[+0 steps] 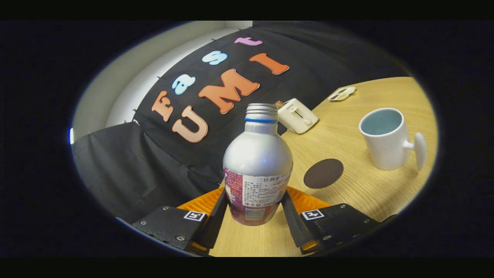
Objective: Take the bottle from table, then pour the juice into the cup, finally place the bottle on the coaster
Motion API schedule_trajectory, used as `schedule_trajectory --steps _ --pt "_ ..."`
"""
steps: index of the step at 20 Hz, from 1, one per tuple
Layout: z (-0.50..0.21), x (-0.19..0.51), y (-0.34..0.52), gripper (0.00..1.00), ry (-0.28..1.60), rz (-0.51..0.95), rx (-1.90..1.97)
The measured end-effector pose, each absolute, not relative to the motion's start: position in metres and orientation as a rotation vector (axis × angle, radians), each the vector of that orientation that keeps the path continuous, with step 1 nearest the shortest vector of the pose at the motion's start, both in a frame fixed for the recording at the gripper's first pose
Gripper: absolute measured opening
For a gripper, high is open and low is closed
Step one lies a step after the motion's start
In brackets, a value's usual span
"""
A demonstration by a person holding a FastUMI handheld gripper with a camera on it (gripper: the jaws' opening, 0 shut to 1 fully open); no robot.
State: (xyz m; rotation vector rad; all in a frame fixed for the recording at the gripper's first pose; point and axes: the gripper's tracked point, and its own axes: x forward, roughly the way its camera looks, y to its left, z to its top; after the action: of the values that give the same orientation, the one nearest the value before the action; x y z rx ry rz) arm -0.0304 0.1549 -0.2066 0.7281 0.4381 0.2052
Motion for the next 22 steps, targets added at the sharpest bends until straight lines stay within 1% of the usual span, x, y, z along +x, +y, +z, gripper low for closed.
schedule_trajectory --steps 4,13,22 --pt "-0.204 -0.028 0.144 0.75 0.428 0.177 0.902" --pt "-0.195 -0.016 0.13 0.75 0.424 0.095 1.161" --pt "-0.188 -0.008 0.119 0.75 0.416 0.023 1.354"
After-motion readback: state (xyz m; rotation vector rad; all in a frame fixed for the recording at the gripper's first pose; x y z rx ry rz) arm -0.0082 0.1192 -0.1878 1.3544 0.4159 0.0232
